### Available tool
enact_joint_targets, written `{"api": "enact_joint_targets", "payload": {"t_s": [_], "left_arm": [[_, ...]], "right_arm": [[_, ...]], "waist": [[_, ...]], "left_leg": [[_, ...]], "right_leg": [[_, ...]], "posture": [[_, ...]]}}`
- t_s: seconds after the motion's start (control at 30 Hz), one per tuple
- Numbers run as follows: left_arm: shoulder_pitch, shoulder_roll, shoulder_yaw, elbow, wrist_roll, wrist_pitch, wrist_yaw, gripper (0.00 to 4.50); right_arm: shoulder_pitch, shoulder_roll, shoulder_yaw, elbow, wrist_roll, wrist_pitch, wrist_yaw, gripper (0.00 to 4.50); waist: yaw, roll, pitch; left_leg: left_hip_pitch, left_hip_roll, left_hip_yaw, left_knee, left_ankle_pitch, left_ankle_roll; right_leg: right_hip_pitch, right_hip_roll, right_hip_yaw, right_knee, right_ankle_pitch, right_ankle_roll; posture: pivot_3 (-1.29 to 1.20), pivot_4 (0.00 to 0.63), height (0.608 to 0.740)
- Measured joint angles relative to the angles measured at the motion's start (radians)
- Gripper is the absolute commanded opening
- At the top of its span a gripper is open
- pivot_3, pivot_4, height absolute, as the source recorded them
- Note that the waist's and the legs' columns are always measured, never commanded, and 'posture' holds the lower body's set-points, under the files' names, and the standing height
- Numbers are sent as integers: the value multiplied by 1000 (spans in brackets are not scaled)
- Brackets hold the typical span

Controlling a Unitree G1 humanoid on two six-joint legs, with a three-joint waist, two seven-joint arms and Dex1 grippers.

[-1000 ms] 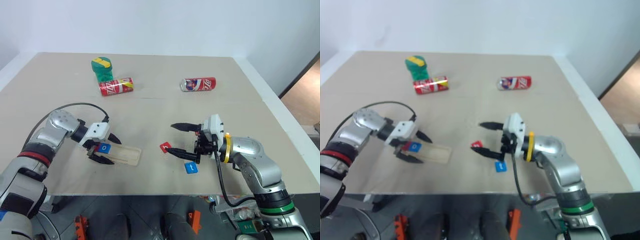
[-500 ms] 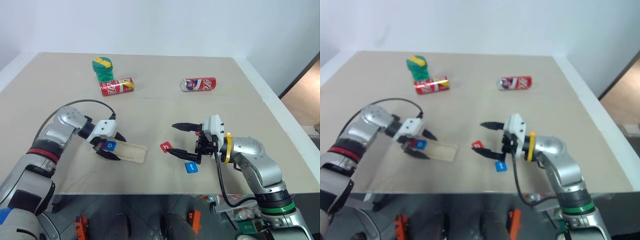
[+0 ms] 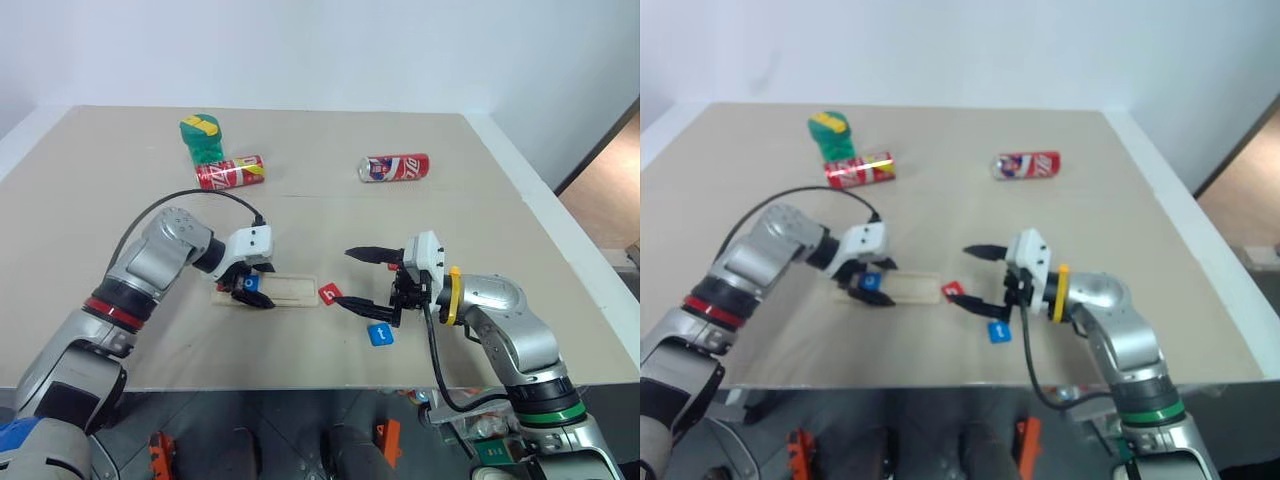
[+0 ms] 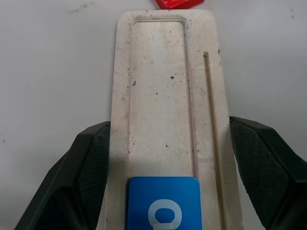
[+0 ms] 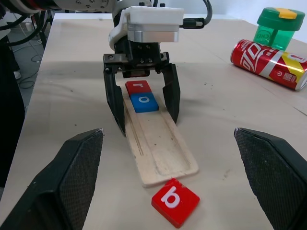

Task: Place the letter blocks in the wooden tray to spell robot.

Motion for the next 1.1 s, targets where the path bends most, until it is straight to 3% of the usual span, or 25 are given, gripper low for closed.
{"api": "enact_joint_targets", "payload": {"t_s": [0.63, 0.7, 0.73, 0.93, 1.1], "left_arm": [[27, -78, 0, -58, 29, 43, 63, 3189], [28, -82, 1, -58, 28, 49, 71, 4224], [30, -86, 2, -59, 28, 61, 78, 4480], [60, -75, 18, -149, -7, 172, 79, 4480], [106, -26, 89, -275, -116, 302, 62, 4480]], "right_arm": [[-4, -1, 0, 23, -30, -21, 17, 4500], [-4, -8, 1, 38, -43, -37, 25, 4500], [-4, -18, 2, 55, -55, -51, 36, 4500], [-30, -48, 5, 132, -97, -56, 48, 4500], [-67, -50, 38, 188, -130, -53, 56, 4500]], "waist": [[1, 0, 0], [1, 0, 0], [1, 0, 0], [-1, 0, 0], [-2, 1, 1]], "left_leg": [[0, 0, 0, 0, 0, 0], [0, 0, 0, 0, 0, 0], [0, 0, 0, 0, 0, 0], [1, 0, 0, 0, 0, 0], [1, 0, 0, -1, 0, 0]], "right_leg": [[0, 0, 0, 0, 0, 0], [0, 0, 0, 0, 0, 0], [1, 0, 0, 0, 0, 0], [0, 0, 1, 0, 0, 0], [0, 0, 0, 0, 0, 0]], "posture": [[0, 150, 740], [0, 150, 740], [0, 150, 740], [0, 150, 740], [0, 150, 740]]}}
